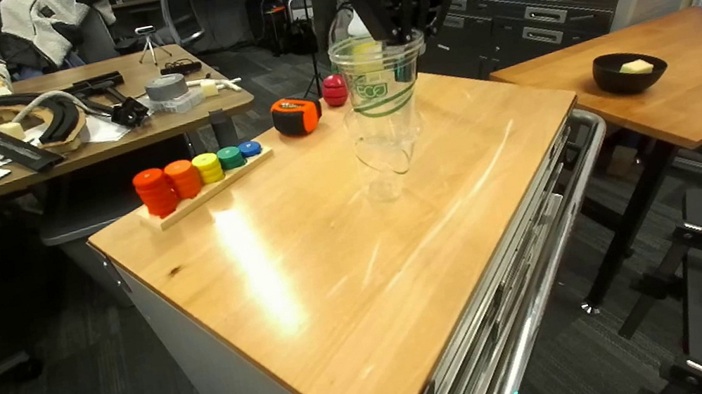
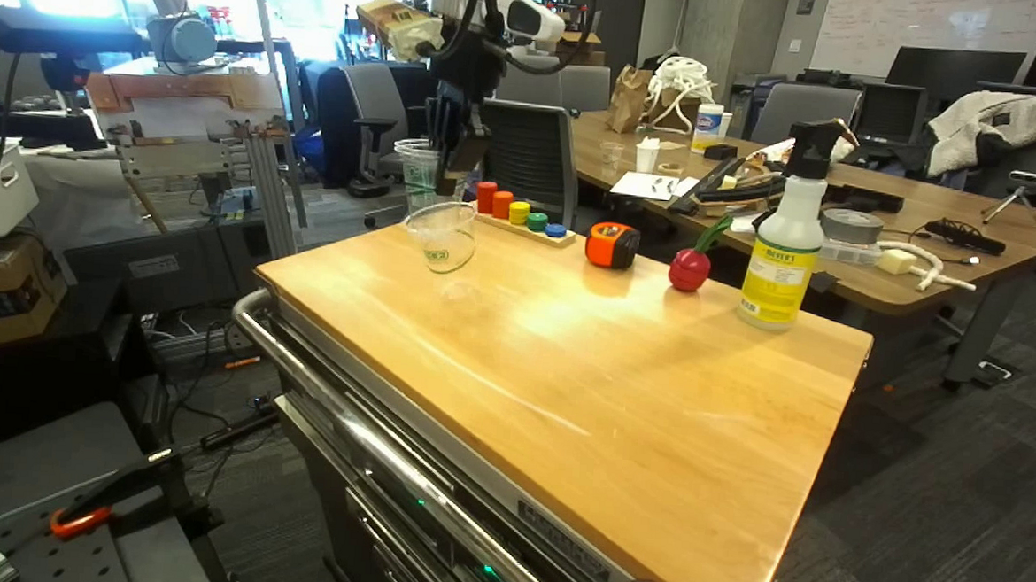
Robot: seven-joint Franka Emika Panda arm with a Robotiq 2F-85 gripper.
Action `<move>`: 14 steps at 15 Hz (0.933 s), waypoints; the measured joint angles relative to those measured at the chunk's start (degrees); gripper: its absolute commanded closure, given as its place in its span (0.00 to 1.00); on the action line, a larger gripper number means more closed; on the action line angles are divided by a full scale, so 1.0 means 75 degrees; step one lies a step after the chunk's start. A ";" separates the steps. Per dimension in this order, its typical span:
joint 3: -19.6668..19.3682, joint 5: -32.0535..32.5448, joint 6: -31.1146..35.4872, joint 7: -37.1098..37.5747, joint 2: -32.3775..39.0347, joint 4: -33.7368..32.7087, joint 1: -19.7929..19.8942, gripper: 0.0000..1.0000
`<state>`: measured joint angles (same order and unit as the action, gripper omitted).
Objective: Stack the three cups together
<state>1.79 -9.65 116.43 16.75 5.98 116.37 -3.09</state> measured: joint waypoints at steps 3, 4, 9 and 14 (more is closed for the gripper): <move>0.0005 0.0000 0.0119 -0.0071 0.0001 0.0247 0.0000 0.93; 0.0005 0.0000 0.0190 -0.0080 0.0001 0.0311 0.0000 0.94; 0.0002 0.0000 0.0766 -0.0162 0.0036 0.0486 0.0009 0.93; -0.0001 0.0000 0.1231 -0.0361 0.0142 0.0575 0.0014 0.53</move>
<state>1.78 -9.65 125.66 14.05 7.04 120.68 -2.98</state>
